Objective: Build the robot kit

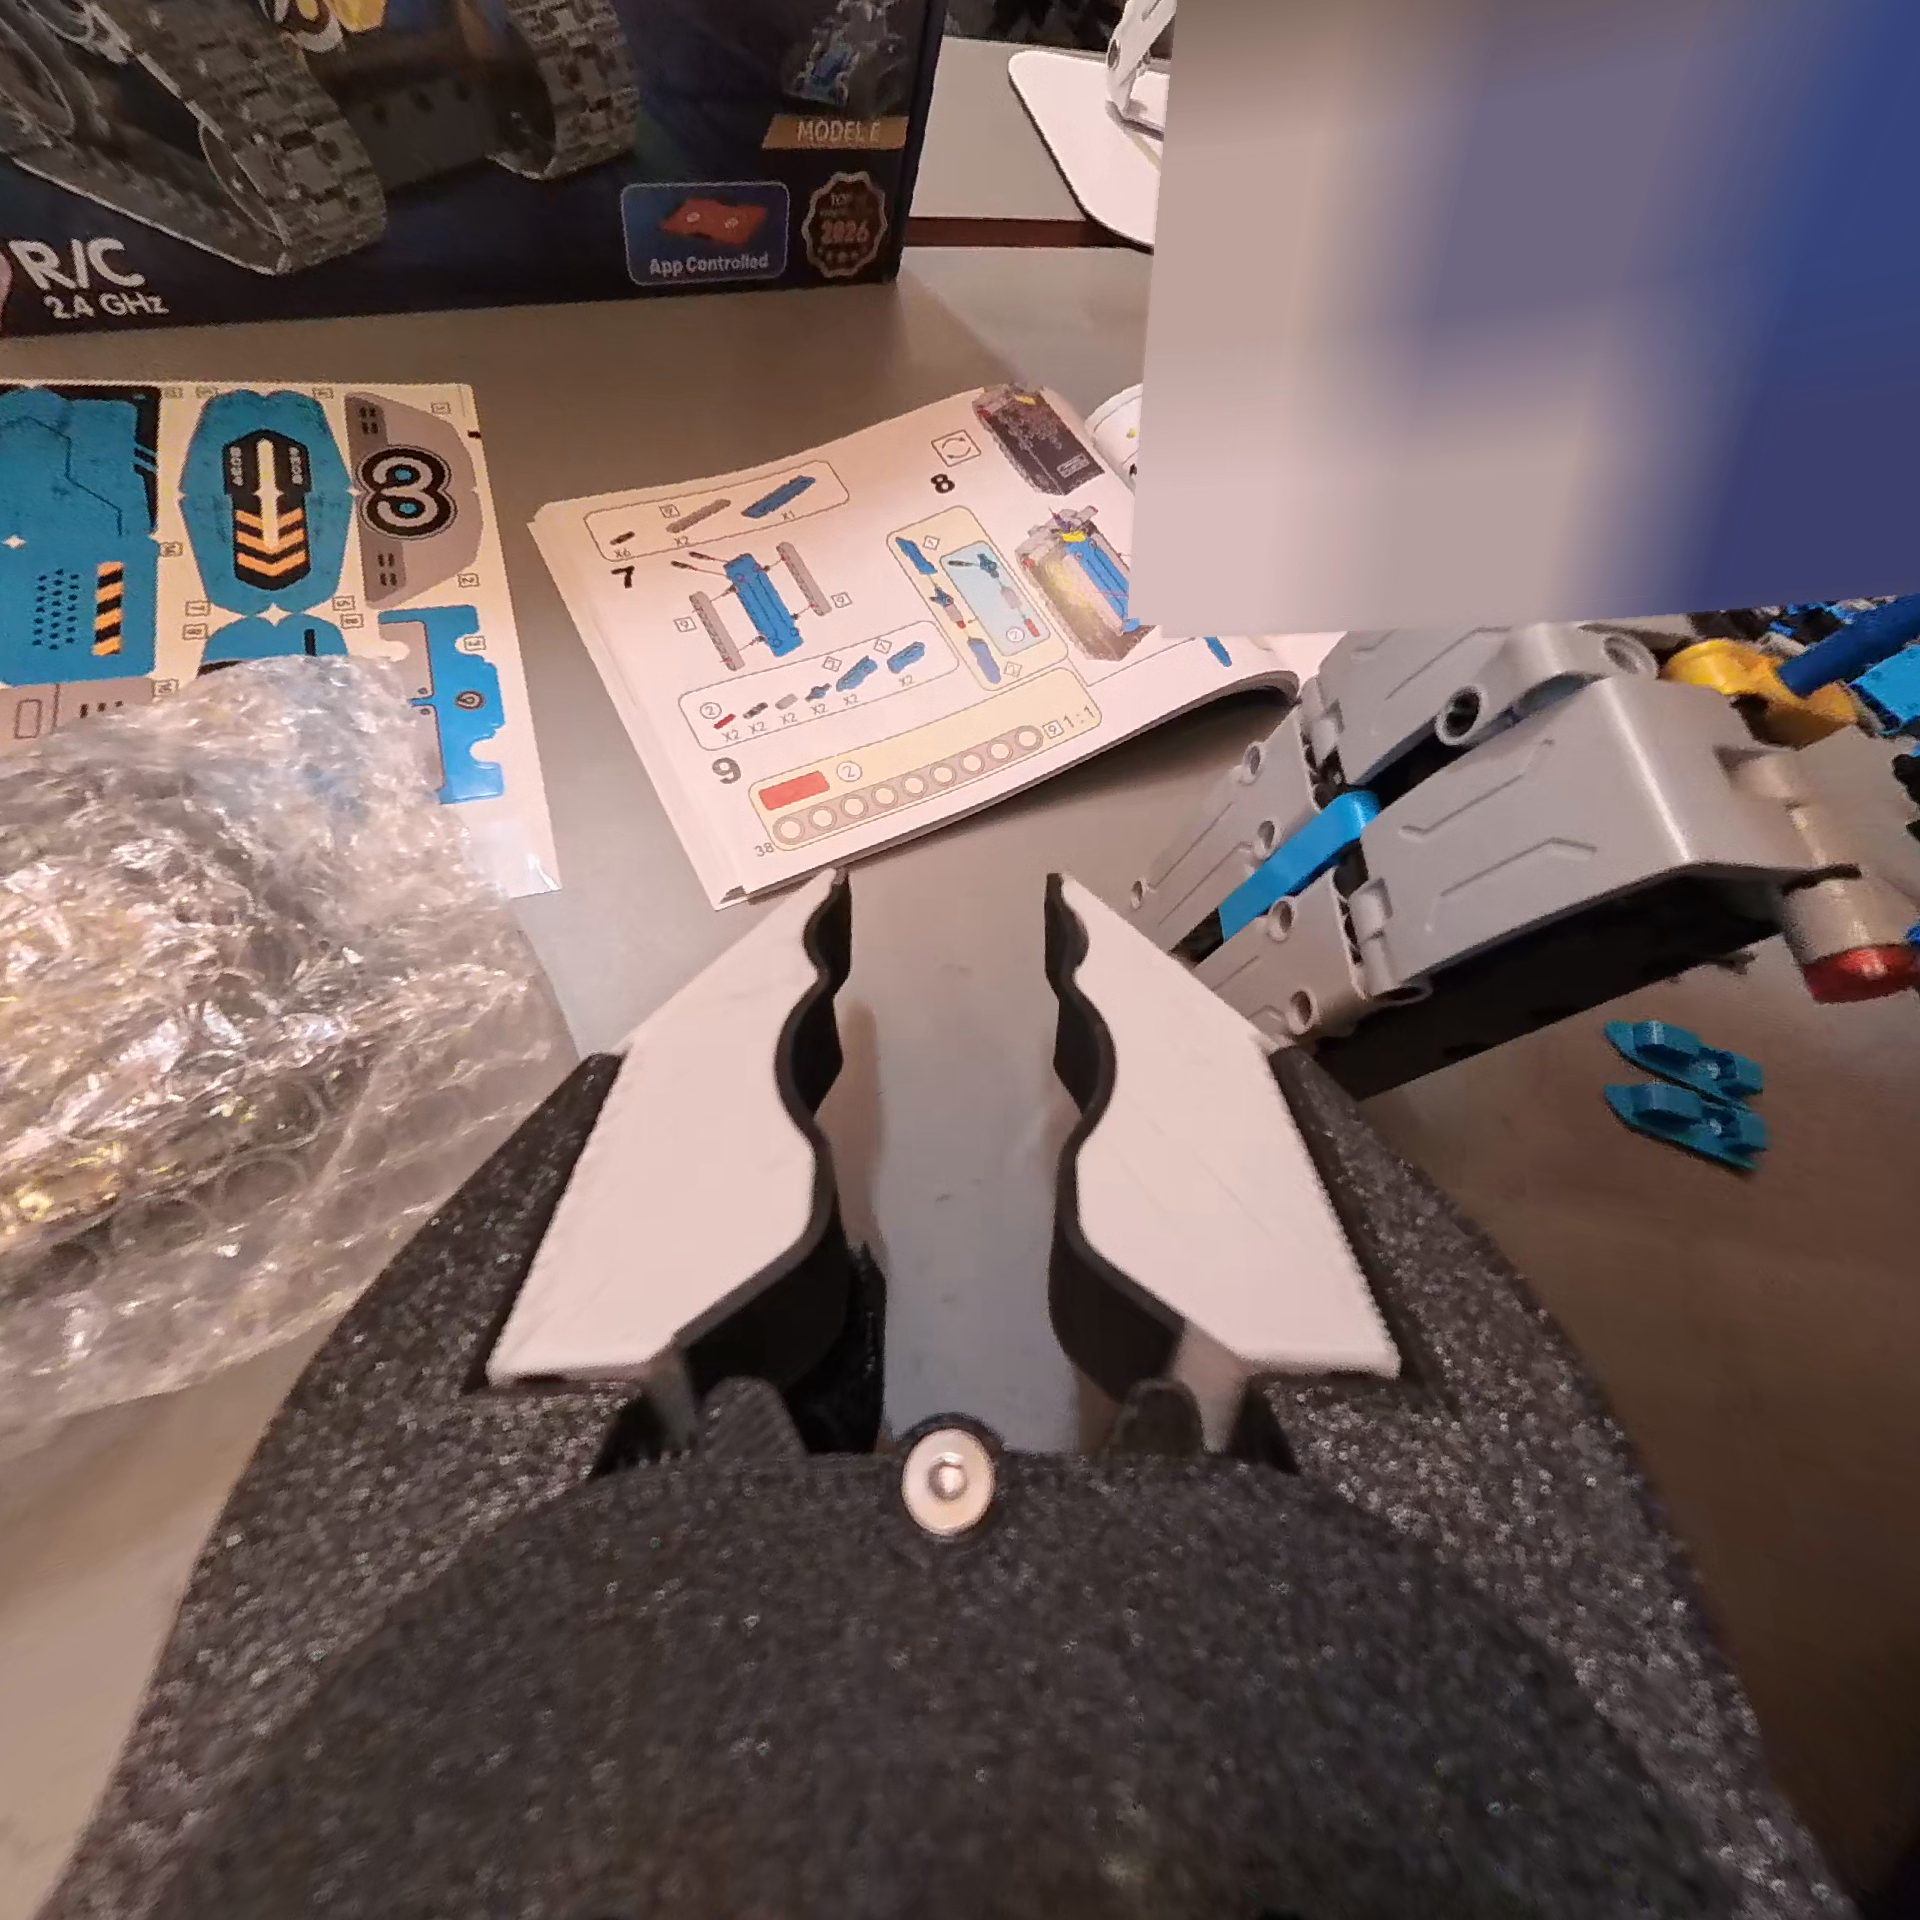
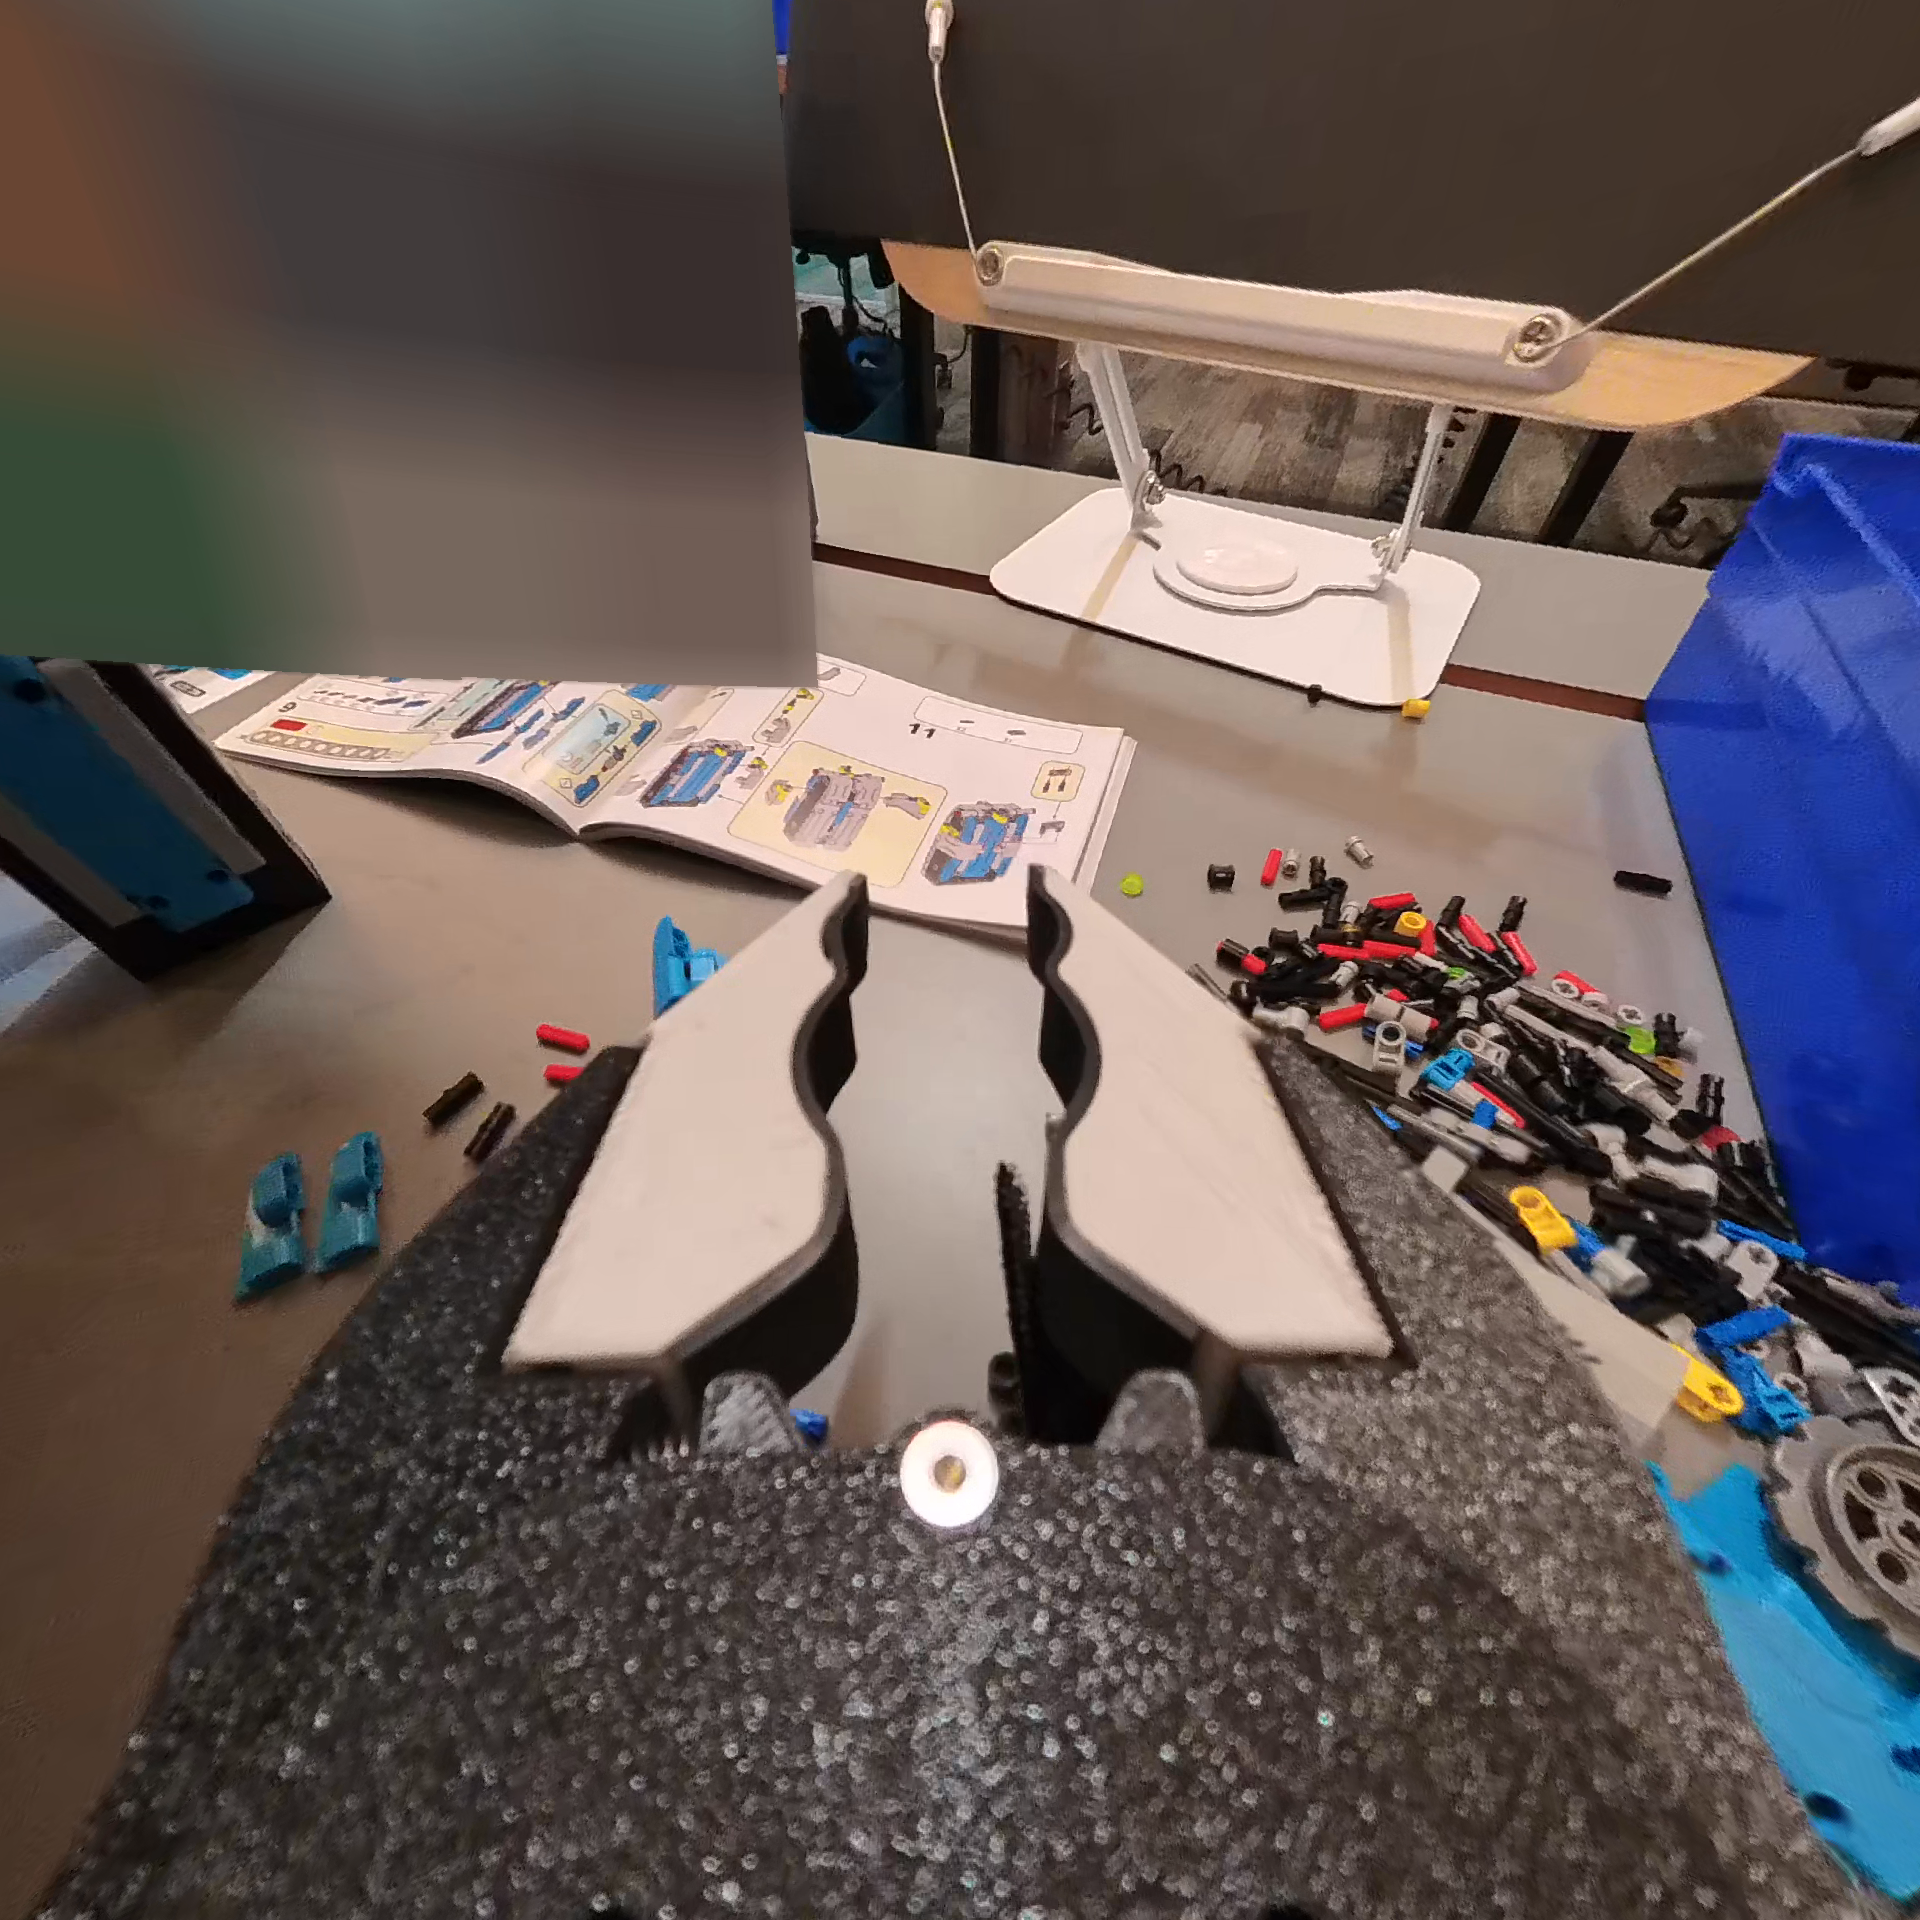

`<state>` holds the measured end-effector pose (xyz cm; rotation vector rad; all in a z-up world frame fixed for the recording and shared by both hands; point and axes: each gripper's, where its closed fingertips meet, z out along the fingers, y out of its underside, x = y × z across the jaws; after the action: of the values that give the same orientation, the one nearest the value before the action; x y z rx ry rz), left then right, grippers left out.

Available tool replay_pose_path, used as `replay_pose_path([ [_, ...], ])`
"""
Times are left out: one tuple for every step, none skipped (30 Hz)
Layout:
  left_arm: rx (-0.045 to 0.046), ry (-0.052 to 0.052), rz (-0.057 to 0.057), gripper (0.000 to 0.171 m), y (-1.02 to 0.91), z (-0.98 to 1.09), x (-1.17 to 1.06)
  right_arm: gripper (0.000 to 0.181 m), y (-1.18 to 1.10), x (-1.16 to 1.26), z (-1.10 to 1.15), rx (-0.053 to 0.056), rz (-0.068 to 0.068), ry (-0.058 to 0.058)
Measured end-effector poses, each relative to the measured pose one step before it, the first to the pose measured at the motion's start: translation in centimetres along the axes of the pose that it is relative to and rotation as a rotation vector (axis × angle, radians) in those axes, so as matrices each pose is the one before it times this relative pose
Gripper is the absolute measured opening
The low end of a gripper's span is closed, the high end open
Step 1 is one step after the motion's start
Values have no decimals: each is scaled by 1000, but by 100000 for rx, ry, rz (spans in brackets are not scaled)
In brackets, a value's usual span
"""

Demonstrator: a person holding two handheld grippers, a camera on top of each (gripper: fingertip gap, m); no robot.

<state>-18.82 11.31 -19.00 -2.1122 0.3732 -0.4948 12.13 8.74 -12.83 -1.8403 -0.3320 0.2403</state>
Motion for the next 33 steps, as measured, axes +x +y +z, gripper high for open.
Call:
replay_pose_path([
  [238,-350,-282,37,-22,-24,-86,30,-27,84,-338,630,-464,999],
  [796,-386,-504,37,-104,-92,-110,30,-21,273,-342,645,-669,1927],
  [1045,-679,-274,37,-128,-145,-140,30,38,324,-310,-15,-320,1980],
  [832,-1494,381,37,-90,-141,-209,30,74,277,-299,-396,319,1382],
  [567,-1937,1083,37,-57,-118,-221,30,38,175,-302,-63,855,666],
  [270,-2305,1572,37,-27,-84,-239,30,28,98,-328,247,1005,70],
  [-204,-2428,1614,37,26,-20,-254,30,68,141,-353,-49,636,348],
  [-831,-2426,1176,37,122,39,-279,30,144,235,-403,-484,390,1084],
  [-1641,-3288,641,37,246,89,-458,30,228,164,-422,-602,220,743],
  [-1743,-3286,-4,37,262,93,-526,30,388,70,-428,-952,41,140],
  [-866,-1745,-726,37,156,29,-366,29,453,109,-420,-1324,-360,387],
  [-31,-1450,-853,37,16,-40,-320,27,270,182,-440,-1003,-664,736],
  [138,-1314,-314,37,0,-48,-248,25,85,202,-467,-99,-808,610],
  [-59,-1199,292,37,31,-40,-186,23,61,250,-468,314,-410,919],
  [-172,-715,499,37,44,-21,-89,23,124,262,-442,67,67,950],
  [-53,-347,393,37,19,-18,-30,23,128,188,-461,-83,270,345],
  [103,-814,431,37,-5,-24,-104,23,163,130,-487,-133,594,65],
  [165,-707,662,37,-21,-26,-74,24,181,79,-560,-172,894,-117],
  [130,-311,468,37,-6,-25,-15,25,26,79,-664,632,1271,197],
  [196,-311,468,37,-28,-20,14,27,-317,-30,-807,2169,2164,-321],
  [130,-400,663,37,-24,-18,17,27,-525,-205,-888,3940,2429,-1476],
  [-68,-434,667,37,11,11,14,27,-433,-103,-832,3682,2502,-843],
  [-173,-279,466,37,19,12,15,27,-224,-22,-702,1964,1894,-396],
  [-186,-227,7,37,15,21,-21,27,82,58,-598,-333,668,-46],
  [46,-194,-494,37,2,-7,-82,27,301,266,-552,-1737,-163,1216],
  [442,-352,-635,37,-68,-48,-124,27,268,323,-568,-1533,-346,1551],
  [581,-799,-319,37,-62,-79,-196,27,75,274,-583,-202,25,1214],
  [540,-1104,104,37,-53,-90,-226,27,-31,198,-556,437,443,641],
  [512,-449,577,37,-54,-68,-80,27,20,170,-475,-90,776,426],
  [386,-462,891,37,-52,-39,-22,27,200,175,-310,-991,829,229],
  [-232,-795,865,37,17,35,-40,27,454,199,-126,-2204,833,235],
  [-922,-175,587,37,109,107,34,27,670,166,25,-3376,880,-166],
  [-1121,185,73,38,146,121,25,28,768,162,152,-3782,1337,-196],
])
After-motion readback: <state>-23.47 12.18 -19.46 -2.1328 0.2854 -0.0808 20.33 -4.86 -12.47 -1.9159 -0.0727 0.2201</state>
